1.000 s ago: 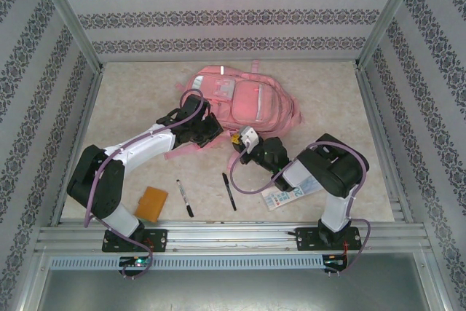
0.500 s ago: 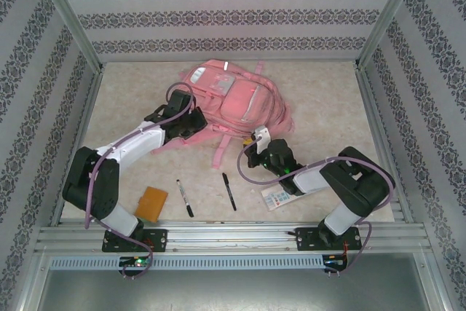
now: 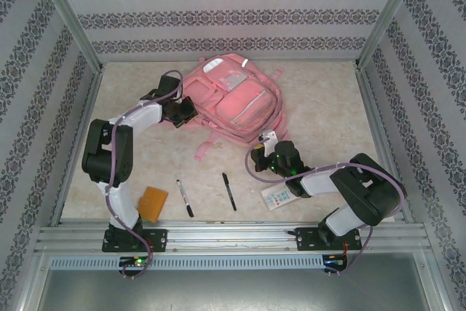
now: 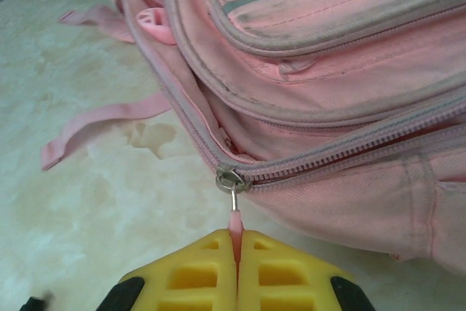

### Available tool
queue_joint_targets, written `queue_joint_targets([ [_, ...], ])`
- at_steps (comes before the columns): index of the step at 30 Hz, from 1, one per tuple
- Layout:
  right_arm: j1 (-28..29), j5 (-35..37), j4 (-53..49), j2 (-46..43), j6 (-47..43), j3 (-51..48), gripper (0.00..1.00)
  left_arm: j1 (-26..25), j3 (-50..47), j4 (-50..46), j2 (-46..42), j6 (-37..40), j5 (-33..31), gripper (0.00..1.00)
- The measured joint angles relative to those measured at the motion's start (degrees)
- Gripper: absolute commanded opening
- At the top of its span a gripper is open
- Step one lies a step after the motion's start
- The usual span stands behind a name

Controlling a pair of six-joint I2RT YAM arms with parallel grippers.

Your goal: Pack the student bag

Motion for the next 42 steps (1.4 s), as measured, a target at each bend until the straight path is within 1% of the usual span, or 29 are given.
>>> queue_joint_targets([
  [2,-0.1,-1.0,0.0,0.0,0.0,0.1,0.0,0.4,3.7,-1.2,3.1,0.5,0.3,0.36],
  [3,-0.2,-1.4,-0.1,0.0,0.0,0.1,0.0,0.7,5.3,-1.2,4.3,0.6,0.3,0.42],
  [5,-0.2,-2.4,-0.5,0.1,0.7,0.2,0.0,1.3,6.8,-1.3,5.2,0.6,0.2,0.49],
  [8,-0.2,-3.5,-1.0,0.4,1.1,0.7,0.0,1.9,5.4,-2.0,3.1,0.2,-0.3,0.53],
  [12,-0.2,-5.2,-1.9,1.7,1.1,2.3,0.0,0.9,-3.4,-3.3,-6.3,-1.5,-3.4,0.59],
  [13,-0.2,-5.8,-1.9,2.2,1.2,2.6,0.0,-0.3,-5.3,-3.8,-9.0,-2.1,-4.3,0.61],
  [15,-0.2,-7.0,-2.1,3.2,1.3,3.1,0.0,-4.2,-8.6,-3.5,-13.4,-4.1,-6.3,0.63],
  [17,-0.2,-8.5,-2.1,4.0,1.6,3.7,0.0,-9.8,-11.3,-1.9,-16.2,-7.1,-7.5,0.64],
  [20,-0.2,-10.2,-2.1,4.7,2.5,4.4,0.0,-16.3,-13.1,1.4,-15.6,-11.5,-8.9,0.64],
  [22,-0.2,-10.7,-2.4,5.3,2.8,4.7,0.0,-19.3,-13.2,3.1,-13.7,-14.3,-10.9,0.65],
  [26,-0.2,-10.8,-2.4,7.6,2.8,5.3,0.0,-22.9,-13.2,7.1,-9.2,-19.5,-14.3,0.66],
  [31,-0.2,-11.9,-1.2,11.0,3.9,6.3,0.0,-25.0,-13.2,10.3,-4.6,-23.7,-17.7,0.66],
  [33,-0.1,-12.3,-1.1,11.1,4.1,6.4,0.0,-25.7,-13.2,11.2,-3.5,-24.9,-19.2,0.62],
  [36,0.1,-12.5,-0.7,11.1,4.1,6.4,0.0,-26.9,-13.1,13.0,-3.0,-26.7,-21.0,0.51],
  [37,0.2,-12.5,-0.7,11.1,4.1,6.4,0.0,-27.3,-13.1,13.6,-2.8,-27.3,-21.4,0.45],
  [38,0.2,-12.6,-0.7,11.1,4.1,6.4,0.0,-27.7,-12.9,14.2,-2.4,-27.9,-21.7,0.35],
  [40,0.2,-12.7,-0.7,11.1,4.1,6.4,0.0,-28.2,-12.6,15.1,-1.7,-28.7,-22.6,0.12],
  [41,0.2,-12.7,-0.6,11.1,4.1,6.4,0.0,-28.3,-12.5,15.7,-1.5,-29.0,-22.9,0.04],
  [42,0.2,-12.7,-0.4,11.1,4.1,6.4,0.04,-28.3,-12.4,16.0,-1.4,-29.3,-23.0,0.0],
])
